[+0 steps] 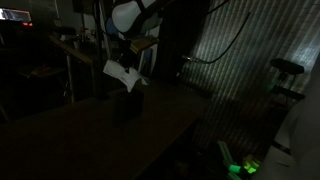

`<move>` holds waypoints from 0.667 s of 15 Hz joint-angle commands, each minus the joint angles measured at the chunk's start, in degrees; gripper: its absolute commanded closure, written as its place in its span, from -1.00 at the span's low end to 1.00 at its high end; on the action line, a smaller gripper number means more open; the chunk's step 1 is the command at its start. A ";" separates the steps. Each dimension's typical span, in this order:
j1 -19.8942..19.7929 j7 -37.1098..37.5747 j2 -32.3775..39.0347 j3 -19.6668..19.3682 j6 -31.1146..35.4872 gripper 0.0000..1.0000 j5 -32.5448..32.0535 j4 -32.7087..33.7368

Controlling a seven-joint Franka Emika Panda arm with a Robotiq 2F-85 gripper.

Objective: Pick the cloth and shove it in the box

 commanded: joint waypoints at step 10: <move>-2.07 -7.31 8.13 -0.47 1.40 0.76 8.94 4.08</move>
